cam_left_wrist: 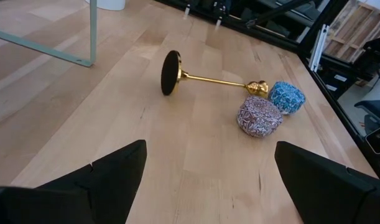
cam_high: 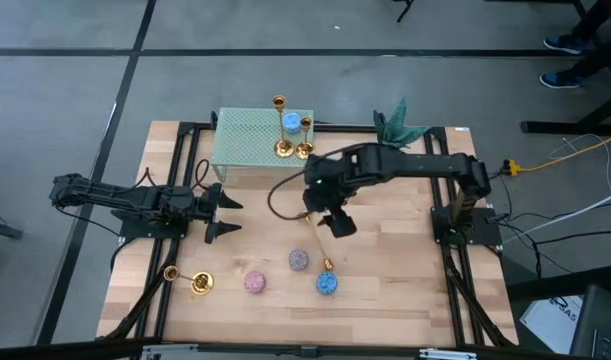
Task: Pick & Place candle stick holders
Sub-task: Put the gold candle holder on the shelf
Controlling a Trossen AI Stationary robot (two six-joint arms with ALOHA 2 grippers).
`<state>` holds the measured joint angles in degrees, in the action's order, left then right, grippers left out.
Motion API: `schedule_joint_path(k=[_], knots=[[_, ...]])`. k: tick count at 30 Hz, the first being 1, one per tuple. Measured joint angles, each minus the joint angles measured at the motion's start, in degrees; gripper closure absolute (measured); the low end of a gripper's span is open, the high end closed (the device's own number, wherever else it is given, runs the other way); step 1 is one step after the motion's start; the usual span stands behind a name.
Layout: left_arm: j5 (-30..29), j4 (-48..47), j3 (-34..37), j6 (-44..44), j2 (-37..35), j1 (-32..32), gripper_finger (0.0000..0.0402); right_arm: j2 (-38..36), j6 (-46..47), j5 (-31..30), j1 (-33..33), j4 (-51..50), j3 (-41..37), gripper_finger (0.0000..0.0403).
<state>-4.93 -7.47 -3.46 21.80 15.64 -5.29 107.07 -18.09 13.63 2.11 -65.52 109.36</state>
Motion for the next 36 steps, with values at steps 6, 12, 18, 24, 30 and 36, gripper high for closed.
schedule_joint_path(k=[6, 12, 18, 24, 30, 36], knots=[[0.0, 0.0, 0.0, 0.0, 0.0, 0.0, 0.0048, 3.0, -5.0, 1.6, 0.0, -3.2, 0.0, 0.0193], [0.0, 0.0, 0.0, 0.0, 0.0, 0.0, 0.0049, 3.9, -10.8, 4.0, 0.0, -5.0, -0.6, 0.0211], [0.0, 0.0, 0.0, 0.0, 0.0, 0.0, 0.0048, 3.8, -13.9, 11.0, -0.1, -4.1, -4.0, 0.0225], [0.0, 0.0, 0.0, 0.0, 0.0, 0.0, 0.0048, 3.9, -14.1, 11.5, -0.1, -2.3, -9.2, 0.0237], [0.0, 0.0, 0.0, 0.0, 0.0, 0.0, 0.0049, 3.9, -20.3, 9.5, 0.0, -0.2, -12.0, 0.0242], [0.0, 0.0, 0.0, 0.0, 0.0, 0.0, 0.0048, 3.9, -27.5, 3.5, -0.1, 0.6, -12.2, 0.0243]])
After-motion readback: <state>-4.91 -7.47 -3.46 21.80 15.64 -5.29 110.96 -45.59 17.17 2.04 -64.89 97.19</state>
